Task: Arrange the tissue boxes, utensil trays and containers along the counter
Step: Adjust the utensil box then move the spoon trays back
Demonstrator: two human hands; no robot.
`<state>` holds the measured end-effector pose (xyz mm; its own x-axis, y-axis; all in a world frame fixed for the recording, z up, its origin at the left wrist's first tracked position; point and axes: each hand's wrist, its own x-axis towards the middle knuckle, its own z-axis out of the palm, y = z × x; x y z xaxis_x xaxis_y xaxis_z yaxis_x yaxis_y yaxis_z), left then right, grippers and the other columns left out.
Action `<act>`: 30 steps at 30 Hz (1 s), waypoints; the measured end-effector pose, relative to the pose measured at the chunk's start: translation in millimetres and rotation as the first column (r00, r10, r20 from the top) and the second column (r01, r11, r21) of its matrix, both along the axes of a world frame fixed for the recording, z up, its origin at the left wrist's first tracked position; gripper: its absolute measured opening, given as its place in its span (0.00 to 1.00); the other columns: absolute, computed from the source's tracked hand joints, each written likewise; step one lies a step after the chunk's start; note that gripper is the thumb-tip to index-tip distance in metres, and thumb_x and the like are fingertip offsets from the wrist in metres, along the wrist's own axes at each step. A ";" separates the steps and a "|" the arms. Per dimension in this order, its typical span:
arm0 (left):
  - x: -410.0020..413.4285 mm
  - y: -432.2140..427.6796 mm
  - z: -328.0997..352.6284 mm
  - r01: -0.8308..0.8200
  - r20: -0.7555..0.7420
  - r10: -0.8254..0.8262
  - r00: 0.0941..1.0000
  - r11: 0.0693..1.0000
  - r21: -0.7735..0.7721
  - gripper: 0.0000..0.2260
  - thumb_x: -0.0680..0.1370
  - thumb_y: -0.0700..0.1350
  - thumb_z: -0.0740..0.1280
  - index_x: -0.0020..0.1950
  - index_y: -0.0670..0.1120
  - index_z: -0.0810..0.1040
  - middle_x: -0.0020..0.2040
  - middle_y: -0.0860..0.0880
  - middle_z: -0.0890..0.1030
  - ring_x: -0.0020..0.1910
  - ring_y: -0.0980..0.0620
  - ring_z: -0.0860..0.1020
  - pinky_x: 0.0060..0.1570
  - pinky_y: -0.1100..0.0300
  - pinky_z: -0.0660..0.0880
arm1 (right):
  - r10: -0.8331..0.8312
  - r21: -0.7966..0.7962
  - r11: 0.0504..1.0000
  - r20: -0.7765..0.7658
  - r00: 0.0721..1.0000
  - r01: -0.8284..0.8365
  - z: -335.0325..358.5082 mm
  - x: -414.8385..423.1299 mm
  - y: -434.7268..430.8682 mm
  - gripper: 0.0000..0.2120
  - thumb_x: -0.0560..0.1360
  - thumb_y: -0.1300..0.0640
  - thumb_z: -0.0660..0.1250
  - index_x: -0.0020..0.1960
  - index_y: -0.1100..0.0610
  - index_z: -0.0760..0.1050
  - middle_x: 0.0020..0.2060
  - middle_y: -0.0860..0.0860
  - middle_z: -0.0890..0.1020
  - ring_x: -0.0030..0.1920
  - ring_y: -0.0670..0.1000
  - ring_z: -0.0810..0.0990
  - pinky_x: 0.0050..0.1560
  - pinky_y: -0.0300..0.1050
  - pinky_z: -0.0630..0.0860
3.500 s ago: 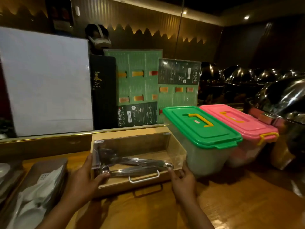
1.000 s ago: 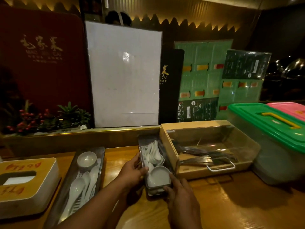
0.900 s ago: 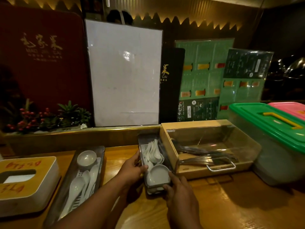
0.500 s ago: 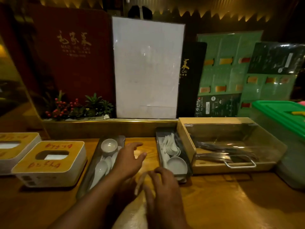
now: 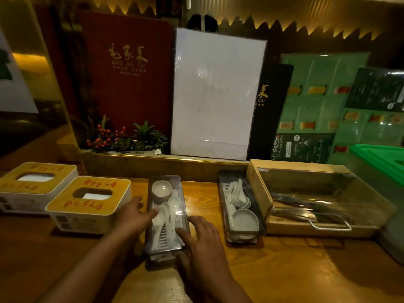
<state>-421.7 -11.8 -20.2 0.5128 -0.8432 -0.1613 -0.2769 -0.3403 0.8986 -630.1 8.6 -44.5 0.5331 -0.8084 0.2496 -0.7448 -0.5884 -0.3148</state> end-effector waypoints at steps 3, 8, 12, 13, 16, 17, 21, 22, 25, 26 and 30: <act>-20.8 0.0 -7.1 0.044 -0.219 -0.055 0.974 0.998 -0.055 0.28 0.75 0.40 0.72 0.73 0.51 0.68 0.64 0.48 0.79 0.58 0.45 0.80 0.46 0.46 0.81 | -0.049 0.003 0.999 -0.029 0.998 0.049 -1.1 -19.9 -1.6 0.26 0.78 0.40 0.57 0.75 0.40 0.61 0.78 0.48 0.61 0.78 0.53 0.53 0.76 0.58 0.53; -48.3 -17.4 -7.7 0.101 -0.255 -0.126 0.959 0.989 -0.109 0.27 0.76 0.37 0.71 0.73 0.50 0.69 0.65 0.47 0.78 0.56 0.48 0.79 0.42 0.55 0.79 | -0.187 -0.060 0.982 -0.106 0.977 0.181 -2.3 -31.4 -1.3 0.27 0.71 0.43 0.72 0.69 0.43 0.71 0.69 0.51 0.75 0.72 0.58 0.69 0.70 0.63 0.67; -64.0 -38.6 -5.3 0.129 -0.266 -0.155 0.951 0.985 -0.113 0.23 0.78 0.35 0.67 0.70 0.53 0.70 0.58 0.49 0.79 0.39 0.59 0.76 0.27 0.65 0.74 | -0.284 -0.093 0.957 -0.132 0.950 0.273 -7.0 -30.1 -11.5 0.29 0.63 0.45 0.80 0.63 0.46 0.78 0.61 0.53 0.81 0.65 0.59 0.77 0.63 0.63 0.74; -66.0 -44.2 -5.5 0.135 -0.279 -0.161 0.947 0.985 -0.108 0.22 0.79 0.35 0.66 0.69 0.54 0.70 0.56 0.50 0.80 0.39 0.59 0.77 0.28 0.64 0.75 | -0.300 -0.101 0.952 -0.126 0.946 0.288 -7.8 -30.6 -14.0 0.29 0.63 0.46 0.80 0.63 0.46 0.78 0.61 0.53 0.81 0.65 0.59 0.77 0.64 0.63 0.73; -69.6 -56.7 -3.9 0.171 -0.303 -0.187 0.934 0.982 -0.079 0.23 0.79 0.36 0.66 0.71 0.53 0.70 0.53 0.51 0.80 0.42 0.53 0.80 0.35 0.56 0.78 | -0.339 -0.112 0.939 -0.122 0.933 0.327 -9.6 -32.1 -19.9 0.29 0.64 0.46 0.80 0.63 0.47 0.78 0.62 0.53 0.81 0.66 0.58 0.76 0.68 0.60 0.69; -70.8 -60.4 -4.0 0.175 -0.317 -0.191 0.929 0.981 -0.078 0.23 0.79 0.36 0.66 0.71 0.53 0.70 0.53 0.50 0.81 0.43 0.51 0.80 0.36 0.55 0.79 | -0.356 -0.116 0.932 -0.123 0.926 0.343 -9.8 -32.7 -22.2 0.30 0.63 0.46 0.81 0.63 0.47 0.78 0.62 0.53 0.81 0.66 0.58 0.76 0.67 0.60 0.70; -76.2 -75.4 -7.2 0.217 -0.344 -0.227 0.911 0.974 -0.068 0.20 0.80 0.37 0.64 0.68 0.55 0.73 0.54 0.49 0.83 0.47 0.48 0.83 0.39 0.51 0.82 | -0.406 -0.090 0.913 -0.110 0.907 0.398 -7.5 -34.1 -29.9 0.31 0.57 0.45 0.84 0.58 0.46 0.82 0.59 0.53 0.83 0.62 0.58 0.79 0.59 0.59 0.77; -78.0 -78.9 -7.3 0.227 -0.343 -0.233 0.910 0.972 -0.060 0.19 0.80 0.36 0.64 0.67 0.55 0.74 0.54 0.48 0.83 0.46 0.47 0.84 0.38 0.51 0.82 | -0.417 -0.081 0.908 -0.108 0.902 0.410 -7.7 -34.6 -31.1 0.31 0.55 0.45 0.85 0.57 0.46 0.83 0.58 0.53 0.84 0.61 0.58 0.80 0.58 0.59 0.78; -81.6 -87.7 -7.0 0.245 -0.344 -0.250 0.905 0.968 -0.060 0.18 0.80 0.35 0.63 0.63 0.54 0.76 0.53 0.47 0.83 0.45 0.48 0.84 0.33 0.55 0.80 | -0.405 -0.078 0.914 -0.094 0.909 0.399 -8.8 -36.4 -32.7 0.31 0.61 0.45 0.82 0.63 0.45 0.79 0.65 0.52 0.79 0.68 0.58 0.74 0.64 0.59 0.73; -81.9 -89.2 -6.9 0.256 -0.334 -0.260 0.906 0.965 -0.056 0.18 0.80 0.35 0.63 0.64 0.54 0.76 0.53 0.47 0.83 0.45 0.48 0.84 0.32 0.56 0.80 | -0.397 -0.090 0.916 -0.063 0.916 0.391 -11.1 -36.3 -32.9 0.30 0.67 0.45 0.78 0.67 0.45 0.75 0.70 0.52 0.75 0.72 0.58 0.69 0.69 0.59 0.67; -78.4 -90.8 -13.2 0.280 -0.329 -0.280 0.902 0.959 -0.050 0.19 0.80 0.35 0.62 0.65 0.56 0.75 0.52 0.50 0.83 0.46 0.49 0.83 0.30 0.59 0.79 | -0.414 -0.080 0.908 -0.014 0.910 0.411 -18.8 -39.5 -33.7 0.31 0.65 0.43 0.79 0.66 0.45 0.76 0.68 0.51 0.76 0.70 0.57 0.70 0.67 0.59 0.70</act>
<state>-500.1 -102.6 -33.4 0.1736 -0.9445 -0.2790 -0.0492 -0.2913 0.9554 -669.6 -25.0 -63.3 0.1641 -0.9377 0.3062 -0.9344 -0.2473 -0.2566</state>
